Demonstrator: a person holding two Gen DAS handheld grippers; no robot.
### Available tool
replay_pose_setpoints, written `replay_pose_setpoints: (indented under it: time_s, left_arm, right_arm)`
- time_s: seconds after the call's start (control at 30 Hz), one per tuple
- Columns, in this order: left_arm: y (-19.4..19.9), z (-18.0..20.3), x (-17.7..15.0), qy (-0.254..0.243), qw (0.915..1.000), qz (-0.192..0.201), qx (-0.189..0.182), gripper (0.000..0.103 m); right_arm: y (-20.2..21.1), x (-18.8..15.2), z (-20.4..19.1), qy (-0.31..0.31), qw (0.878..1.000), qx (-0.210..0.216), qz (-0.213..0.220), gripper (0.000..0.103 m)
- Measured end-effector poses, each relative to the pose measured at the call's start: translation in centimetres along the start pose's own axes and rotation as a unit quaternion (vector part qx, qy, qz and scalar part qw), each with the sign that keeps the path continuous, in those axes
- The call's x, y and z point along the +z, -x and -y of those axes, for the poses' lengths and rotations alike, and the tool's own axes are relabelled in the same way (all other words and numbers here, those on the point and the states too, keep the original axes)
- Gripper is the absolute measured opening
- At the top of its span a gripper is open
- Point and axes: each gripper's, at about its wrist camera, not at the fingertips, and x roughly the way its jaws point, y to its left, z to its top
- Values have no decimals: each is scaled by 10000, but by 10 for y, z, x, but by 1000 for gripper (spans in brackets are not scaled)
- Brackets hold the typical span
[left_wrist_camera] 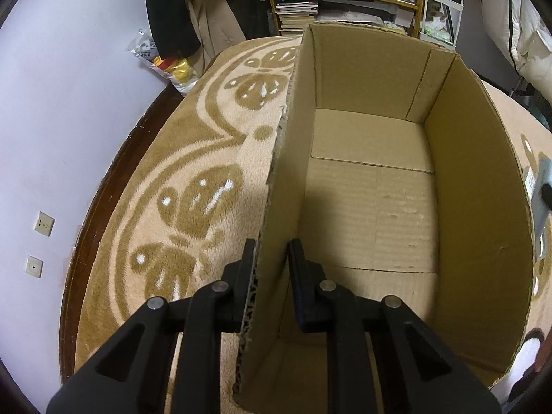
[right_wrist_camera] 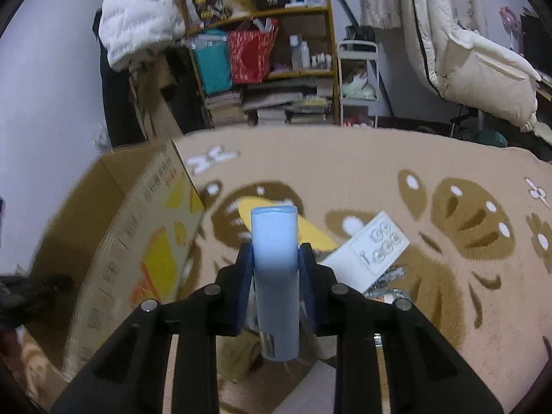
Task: Organize rigid objects
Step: 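Carry the blue bottle into the box with the right tool and release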
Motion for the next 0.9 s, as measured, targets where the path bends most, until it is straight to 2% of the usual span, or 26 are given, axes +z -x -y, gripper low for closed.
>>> replay_pose_setpoints:
  time_s: [0.13, 0.3, 0.57, 0.73, 0.9]
  left_arm:
    - [1, 2, -1, -40, 10000, 9, 61, 17]
    - [1, 3, -1, -23, 10000, 3, 84, 17]
    - [1, 4, -1, -101, 9998, 12, 162, 18]
    - [1, 5, -1, -98, 9998, -8, 182, 18]
    - [1, 6, -2, -118, 9997, -21, 208, 18]
  right_arm:
    - [29, 13, -2, -179, 9977, 258, 595, 28]
    - [51, 29, -14, -209, 9933, 586, 978, 28]
    - [72, 47, -35, -314, 9824, 1335, 1268, 28]
    - [87, 52, -55, -153, 9761, 1595, 1468, 28]
    - [96, 55, -68, -204, 9694, 1971, 1447, 28]
